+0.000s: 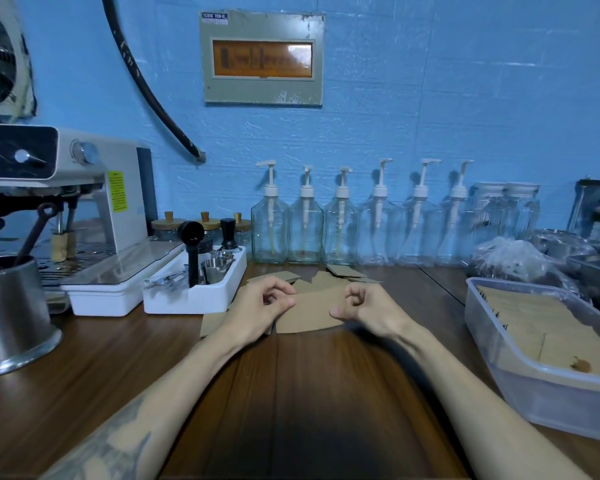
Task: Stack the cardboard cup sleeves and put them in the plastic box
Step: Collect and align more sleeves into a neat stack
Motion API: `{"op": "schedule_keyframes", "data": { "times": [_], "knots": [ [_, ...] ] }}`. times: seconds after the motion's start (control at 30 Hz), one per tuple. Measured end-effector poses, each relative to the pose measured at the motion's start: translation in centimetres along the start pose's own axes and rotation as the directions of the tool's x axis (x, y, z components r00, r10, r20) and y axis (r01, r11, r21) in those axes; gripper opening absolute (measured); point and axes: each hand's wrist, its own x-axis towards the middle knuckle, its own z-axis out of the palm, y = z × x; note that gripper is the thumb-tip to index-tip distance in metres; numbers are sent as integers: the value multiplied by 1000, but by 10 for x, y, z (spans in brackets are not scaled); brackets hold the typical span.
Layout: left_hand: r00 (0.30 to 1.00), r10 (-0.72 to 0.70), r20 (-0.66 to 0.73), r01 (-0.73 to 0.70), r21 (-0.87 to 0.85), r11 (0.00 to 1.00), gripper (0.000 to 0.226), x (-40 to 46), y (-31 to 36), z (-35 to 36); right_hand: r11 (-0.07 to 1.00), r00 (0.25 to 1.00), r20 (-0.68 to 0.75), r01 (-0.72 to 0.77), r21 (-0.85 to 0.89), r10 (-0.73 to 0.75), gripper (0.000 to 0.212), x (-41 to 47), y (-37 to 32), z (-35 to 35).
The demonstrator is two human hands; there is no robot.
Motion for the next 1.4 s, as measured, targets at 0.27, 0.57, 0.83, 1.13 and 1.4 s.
{"op": "schedule_keyframes", "data": {
  "times": [0.27, 0.57, 0.83, 1.13, 1.4],
  "knots": [
    [998, 30, 57, -40, 170, 985, 14, -1, -3, -24, 991, 999, -23, 21, -130, -25, 33, -1, 7, -1],
    [939, -154, 307, -69, 607, 792, 52, -6, -23, -47, 978, 992, -129, -32, -208, 5, 41, -2, 8, -10],
    [941, -165, 295, -73, 654, 753, 53, -9, -22, -39, 976, 992, -124, -18, -215, -9, 37, -4, 4, -8],
    [927, -212, 311, -62, 682, 729, 72, -9, -20, -36, 981, 992, -126, -25, -194, 0, 42, -1, 8, -9],
    [952, -60, 301, -92, 467, 879, 52, -14, 7, -18, 983, 992, -123, -35, -181, 12, 41, 2, 14, -12]
  ]
}}
